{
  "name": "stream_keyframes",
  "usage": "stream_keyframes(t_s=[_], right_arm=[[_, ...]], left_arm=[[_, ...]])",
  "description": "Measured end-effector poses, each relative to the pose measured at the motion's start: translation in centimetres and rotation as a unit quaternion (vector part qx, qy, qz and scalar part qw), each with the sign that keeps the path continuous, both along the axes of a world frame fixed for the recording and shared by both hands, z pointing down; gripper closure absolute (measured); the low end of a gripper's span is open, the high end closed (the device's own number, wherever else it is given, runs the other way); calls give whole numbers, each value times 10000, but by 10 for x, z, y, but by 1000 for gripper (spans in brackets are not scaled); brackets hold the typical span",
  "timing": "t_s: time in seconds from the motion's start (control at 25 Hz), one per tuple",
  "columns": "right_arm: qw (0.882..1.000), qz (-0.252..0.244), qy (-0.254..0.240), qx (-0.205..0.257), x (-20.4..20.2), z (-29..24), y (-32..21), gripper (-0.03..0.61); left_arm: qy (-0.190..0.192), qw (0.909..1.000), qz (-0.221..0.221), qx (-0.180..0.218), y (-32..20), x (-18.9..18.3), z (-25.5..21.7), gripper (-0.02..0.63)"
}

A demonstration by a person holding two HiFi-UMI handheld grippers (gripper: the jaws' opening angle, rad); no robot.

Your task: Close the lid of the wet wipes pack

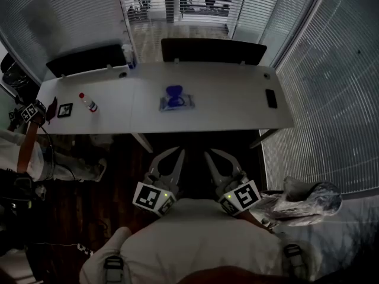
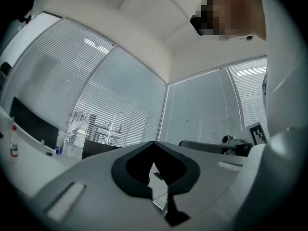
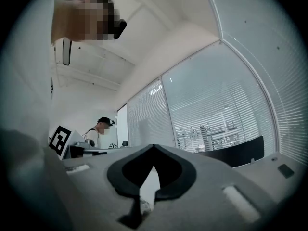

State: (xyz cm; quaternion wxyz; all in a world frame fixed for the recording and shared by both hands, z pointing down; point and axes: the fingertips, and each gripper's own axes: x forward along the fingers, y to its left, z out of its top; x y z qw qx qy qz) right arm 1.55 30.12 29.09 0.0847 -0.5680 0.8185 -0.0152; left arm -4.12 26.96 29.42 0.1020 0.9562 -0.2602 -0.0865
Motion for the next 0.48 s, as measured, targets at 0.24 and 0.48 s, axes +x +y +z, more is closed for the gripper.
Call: stream_keyframes(t_s=[0.24, 0.48], right_arm=[[9999, -15, -102, -5, 9, 2, 4, 578], [9998, -58, -193, -19, 24, 3, 12, 578]], left_arm=[[-52, 9999, -15, -87, 5, 8, 2, 615], [-52, 9999, -68, -56, 12, 23, 3, 615]])
